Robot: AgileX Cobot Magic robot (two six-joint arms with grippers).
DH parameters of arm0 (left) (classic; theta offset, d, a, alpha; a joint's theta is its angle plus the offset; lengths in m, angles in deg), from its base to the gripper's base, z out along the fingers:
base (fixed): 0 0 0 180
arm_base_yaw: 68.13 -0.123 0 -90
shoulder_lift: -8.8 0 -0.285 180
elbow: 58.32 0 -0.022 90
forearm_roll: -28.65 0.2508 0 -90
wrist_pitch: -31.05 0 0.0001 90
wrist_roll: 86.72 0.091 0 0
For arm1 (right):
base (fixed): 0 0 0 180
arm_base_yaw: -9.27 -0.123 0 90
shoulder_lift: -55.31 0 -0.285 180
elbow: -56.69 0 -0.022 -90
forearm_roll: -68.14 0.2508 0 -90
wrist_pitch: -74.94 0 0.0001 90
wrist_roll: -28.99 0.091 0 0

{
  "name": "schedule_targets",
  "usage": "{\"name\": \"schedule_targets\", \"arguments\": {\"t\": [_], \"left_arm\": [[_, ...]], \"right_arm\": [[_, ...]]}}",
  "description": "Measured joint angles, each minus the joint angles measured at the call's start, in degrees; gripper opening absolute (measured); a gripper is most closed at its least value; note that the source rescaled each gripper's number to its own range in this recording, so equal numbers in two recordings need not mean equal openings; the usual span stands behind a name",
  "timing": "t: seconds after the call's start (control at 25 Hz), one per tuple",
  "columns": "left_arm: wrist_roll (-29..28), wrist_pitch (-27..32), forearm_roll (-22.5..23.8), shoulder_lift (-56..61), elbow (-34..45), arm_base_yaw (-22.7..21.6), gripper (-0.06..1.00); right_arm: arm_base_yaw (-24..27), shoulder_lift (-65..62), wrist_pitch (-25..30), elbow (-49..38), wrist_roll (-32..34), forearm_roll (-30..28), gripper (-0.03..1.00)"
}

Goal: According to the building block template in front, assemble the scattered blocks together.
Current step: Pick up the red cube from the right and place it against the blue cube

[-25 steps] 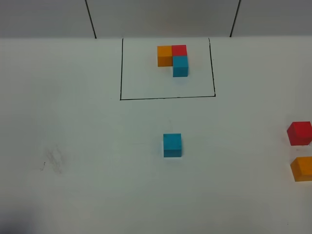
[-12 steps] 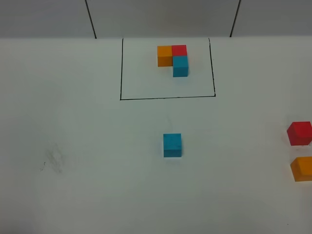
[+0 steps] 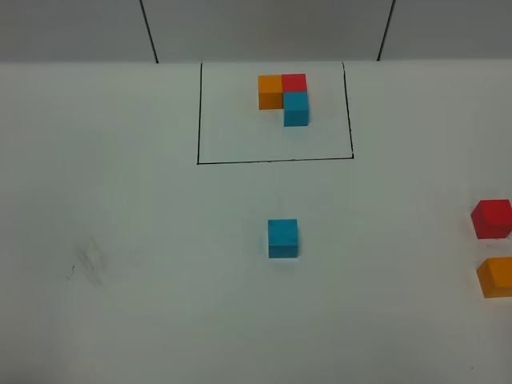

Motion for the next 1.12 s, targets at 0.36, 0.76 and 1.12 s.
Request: {"name": "schedule_targets", "arguments": {"t": [0.36, 0.76, 1.12], "left_arm": [[0.06, 0.0, 0.0, 0.0, 0.0, 0.0, 0.0], [0.06, 0.0, 0.0, 0.0, 0.0, 0.0, 0.0], [0.06, 0.0, 0.0, 0.0, 0.0, 0.0, 0.0]], "right_arm": [[0.0, 0.0, 0.0, 0.0, 0.0, 0.0, 0.0], [0.0, 0.0, 0.0, 0.0, 0.0, 0.0, 0.0], [0.0, 0.0, 0.0, 0.0, 0.0, 0.0, 0.0]]}}
